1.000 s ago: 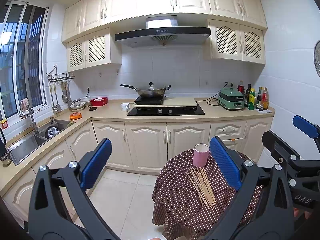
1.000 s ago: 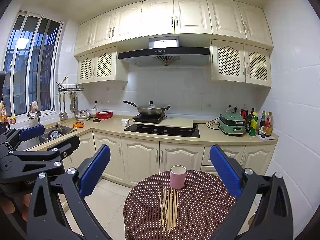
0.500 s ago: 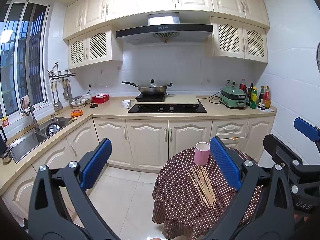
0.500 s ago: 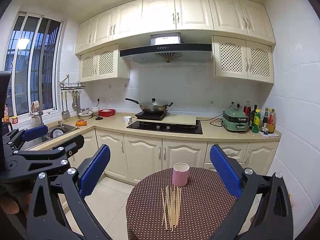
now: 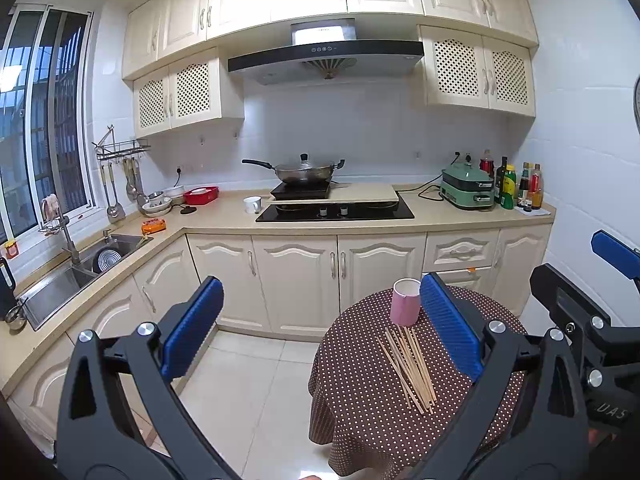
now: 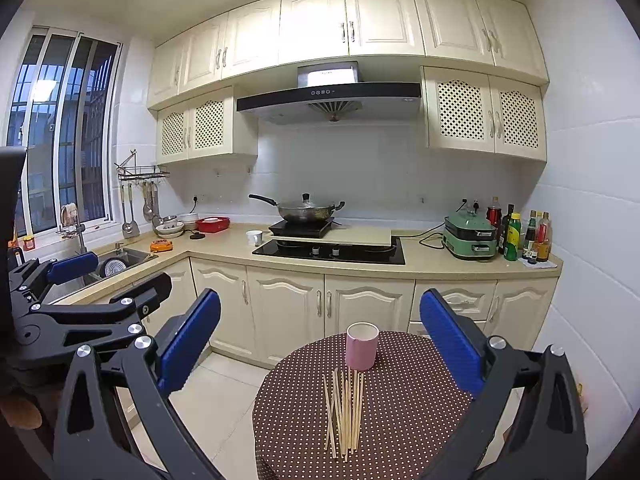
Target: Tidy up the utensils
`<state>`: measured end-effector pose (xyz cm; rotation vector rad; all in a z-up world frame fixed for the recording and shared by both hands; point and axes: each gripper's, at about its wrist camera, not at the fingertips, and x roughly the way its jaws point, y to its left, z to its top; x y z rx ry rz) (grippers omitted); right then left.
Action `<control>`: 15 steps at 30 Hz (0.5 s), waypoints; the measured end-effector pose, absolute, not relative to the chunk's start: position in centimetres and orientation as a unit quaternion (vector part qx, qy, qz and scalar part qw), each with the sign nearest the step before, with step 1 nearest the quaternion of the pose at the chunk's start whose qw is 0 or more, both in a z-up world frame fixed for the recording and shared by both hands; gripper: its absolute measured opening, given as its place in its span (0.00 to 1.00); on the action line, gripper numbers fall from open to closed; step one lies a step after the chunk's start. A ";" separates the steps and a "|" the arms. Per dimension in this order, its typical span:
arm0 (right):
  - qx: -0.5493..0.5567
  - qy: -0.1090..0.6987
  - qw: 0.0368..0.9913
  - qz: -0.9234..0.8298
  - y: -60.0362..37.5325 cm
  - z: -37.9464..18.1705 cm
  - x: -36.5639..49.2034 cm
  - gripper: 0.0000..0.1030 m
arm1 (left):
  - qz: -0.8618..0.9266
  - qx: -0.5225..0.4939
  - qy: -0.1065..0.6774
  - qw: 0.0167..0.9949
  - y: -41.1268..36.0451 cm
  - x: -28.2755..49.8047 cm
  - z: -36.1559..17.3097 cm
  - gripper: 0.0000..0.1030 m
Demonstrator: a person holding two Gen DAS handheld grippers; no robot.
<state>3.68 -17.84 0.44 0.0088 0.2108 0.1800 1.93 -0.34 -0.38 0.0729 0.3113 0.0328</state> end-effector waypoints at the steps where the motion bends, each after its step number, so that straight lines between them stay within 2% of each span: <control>1: 0.006 0.105 0.990 0.091 -17.9 0.4 3.7 0.93 | 0.016 0.036 0.155 0.987 -0.4 2.0 -0.3 0.94; 15: 0.007 0.111 0.989 0.093 -18.2 0.4 4.4 0.93 | 0.020 0.039 0.163 0.986 -0.5 2.8 -0.2 0.94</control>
